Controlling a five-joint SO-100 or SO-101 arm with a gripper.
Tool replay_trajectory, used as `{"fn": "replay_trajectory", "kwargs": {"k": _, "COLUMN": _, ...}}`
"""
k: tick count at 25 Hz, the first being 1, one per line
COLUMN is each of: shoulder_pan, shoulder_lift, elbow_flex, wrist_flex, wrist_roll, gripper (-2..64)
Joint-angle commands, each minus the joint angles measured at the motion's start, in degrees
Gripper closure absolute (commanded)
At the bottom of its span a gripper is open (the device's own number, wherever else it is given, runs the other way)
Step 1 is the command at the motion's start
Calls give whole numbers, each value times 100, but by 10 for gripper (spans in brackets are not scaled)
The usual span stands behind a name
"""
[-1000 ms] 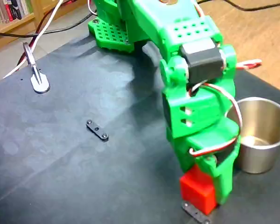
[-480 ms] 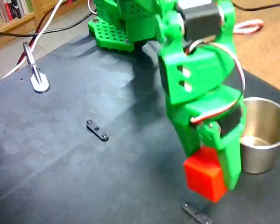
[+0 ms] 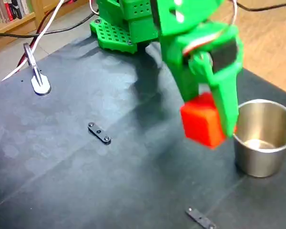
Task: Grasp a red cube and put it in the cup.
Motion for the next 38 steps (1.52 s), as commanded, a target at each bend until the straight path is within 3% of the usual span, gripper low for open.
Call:
{"fn": "replay_trajectory", "kwargs": {"k": 1, "shoulder_pan": -272, "shoulder_lift": 765, "elbow_flex": 149, "wrist_flex": -35, "wrist_roll": 97, "gripper": 621}}
{"fn": "replay_trajectory", "kwargs": {"k": 5, "shoulder_pan": -712, "shoulder_lift": 1072, "elbow_flex": 149, "wrist_flex": -35, "wrist_roll": 193, "gripper": 621}}
{"fn": "replay_trajectory", "kwargs": {"k": 16, "shoulder_pan": -1327, "shoulder_lift": 984, "elbow_flex": 62, "wrist_flex": -35, "wrist_roll": 1811, "gripper": 621}}
{"fn": "replay_trajectory", "kwargs": {"k": 38, "shoulder_pan": -1450, "shoulder_lift": -457, "elbow_flex": 53, "wrist_flex": -35, "wrist_roll": 1942, "gripper": 621}}
